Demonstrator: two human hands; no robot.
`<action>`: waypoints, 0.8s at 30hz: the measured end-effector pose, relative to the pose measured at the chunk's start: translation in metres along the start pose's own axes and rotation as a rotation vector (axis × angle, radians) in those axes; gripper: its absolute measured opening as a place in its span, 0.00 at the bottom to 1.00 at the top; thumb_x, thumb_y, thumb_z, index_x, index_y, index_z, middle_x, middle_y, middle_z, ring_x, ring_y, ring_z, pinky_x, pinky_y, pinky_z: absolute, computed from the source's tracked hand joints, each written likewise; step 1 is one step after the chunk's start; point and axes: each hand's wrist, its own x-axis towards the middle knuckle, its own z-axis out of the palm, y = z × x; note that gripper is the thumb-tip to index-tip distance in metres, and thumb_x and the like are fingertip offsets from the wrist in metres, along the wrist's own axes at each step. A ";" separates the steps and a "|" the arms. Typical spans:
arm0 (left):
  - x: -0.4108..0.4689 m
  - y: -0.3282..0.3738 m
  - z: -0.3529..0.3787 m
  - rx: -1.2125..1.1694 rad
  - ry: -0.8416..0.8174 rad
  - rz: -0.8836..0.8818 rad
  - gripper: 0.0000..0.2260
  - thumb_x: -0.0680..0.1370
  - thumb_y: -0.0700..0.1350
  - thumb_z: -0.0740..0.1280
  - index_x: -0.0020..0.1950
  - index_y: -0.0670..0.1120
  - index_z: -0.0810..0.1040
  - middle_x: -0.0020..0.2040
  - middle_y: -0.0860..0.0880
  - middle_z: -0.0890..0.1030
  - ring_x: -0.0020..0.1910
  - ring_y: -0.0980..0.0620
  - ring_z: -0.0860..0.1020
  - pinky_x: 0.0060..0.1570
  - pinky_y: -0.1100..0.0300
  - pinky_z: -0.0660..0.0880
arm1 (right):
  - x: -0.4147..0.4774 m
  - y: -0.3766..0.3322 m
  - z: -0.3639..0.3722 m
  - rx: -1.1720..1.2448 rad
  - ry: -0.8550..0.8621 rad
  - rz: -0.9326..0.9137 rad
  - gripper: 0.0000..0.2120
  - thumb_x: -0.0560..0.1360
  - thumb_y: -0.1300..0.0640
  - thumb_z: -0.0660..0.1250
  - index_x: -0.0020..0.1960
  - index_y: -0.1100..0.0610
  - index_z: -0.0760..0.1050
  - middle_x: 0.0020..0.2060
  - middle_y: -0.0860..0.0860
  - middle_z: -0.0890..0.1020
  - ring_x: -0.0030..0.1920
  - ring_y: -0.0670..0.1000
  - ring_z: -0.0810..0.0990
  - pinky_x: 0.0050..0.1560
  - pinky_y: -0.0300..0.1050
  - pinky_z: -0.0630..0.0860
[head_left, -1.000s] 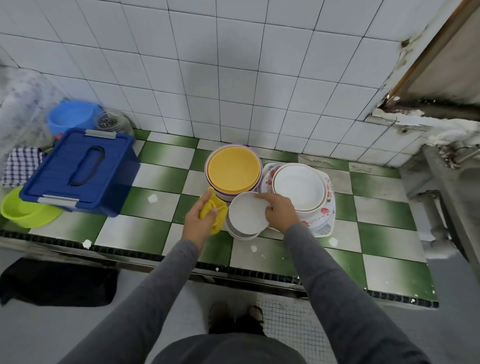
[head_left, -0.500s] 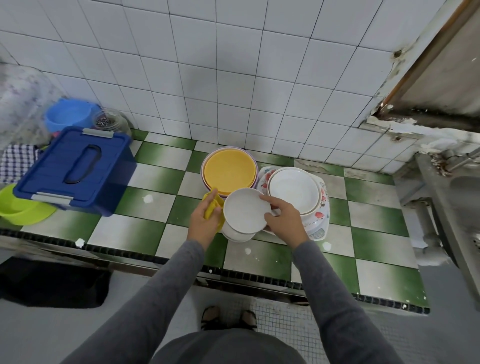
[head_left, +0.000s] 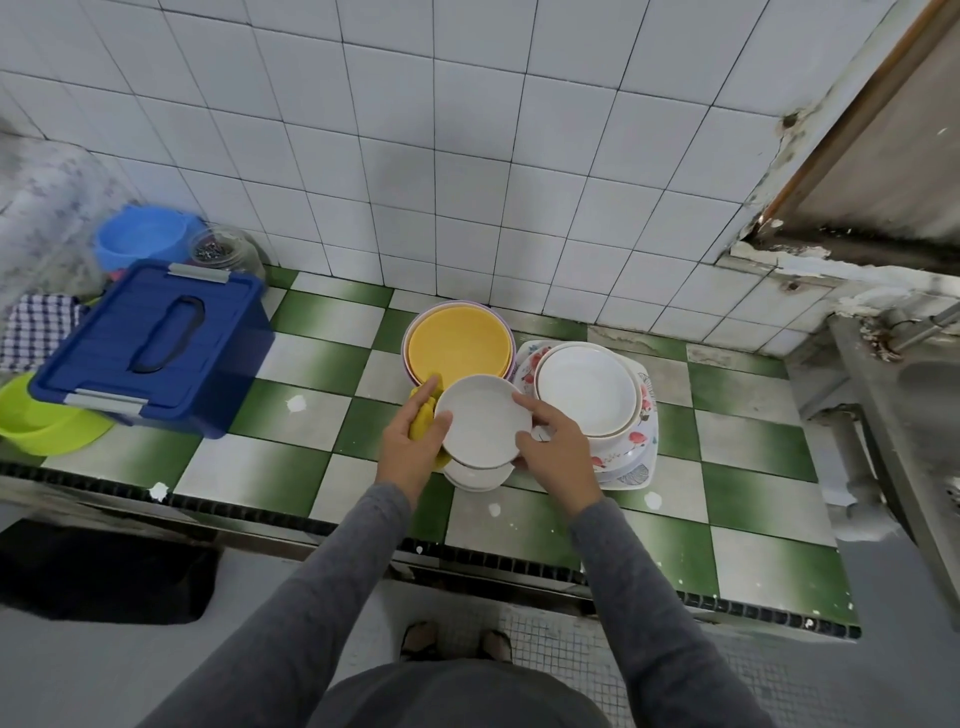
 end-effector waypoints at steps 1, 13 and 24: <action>0.000 0.001 0.000 -0.002 0.006 0.000 0.18 0.80 0.44 0.68 0.68 0.60 0.76 0.68 0.53 0.69 0.66 0.43 0.70 0.59 0.42 0.78 | 0.000 -0.001 -0.001 0.004 -0.015 -0.007 0.22 0.77 0.68 0.65 0.68 0.53 0.77 0.66 0.55 0.73 0.63 0.59 0.75 0.45 0.48 0.85; -0.002 0.013 -0.001 -0.106 -0.019 -0.005 0.17 0.81 0.41 0.66 0.67 0.56 0.78 0.67 0.50 0.72 0.60 0.46 0.72 0.37 0.61 0.80 | -0.012 0.005 -0.006 0.437 -0.300 0.083 0.21 0.80 0.58 0.68 0.67 0.38 0.73 0.69 0.49 0.72 0.67 0.60 0.74 0.62 0.60 0.78; 0.002 0.001 -0.009 -0.064 -0.010 -0.010 0.17 0.80 0.42 0.68 0.65 0.61 0.76 0.72 0.47 0.72 0.67 0.42 0.72 0.64 0.39 0.75 | -0.012 0.012 -0.019 0.434 -0.221 0.069 0.18 0.79 0.63 0.68 0.64 0.45 0.76 0.67 0.56 0.73 0.64 0.60 0.76 0.52 0.53 0.82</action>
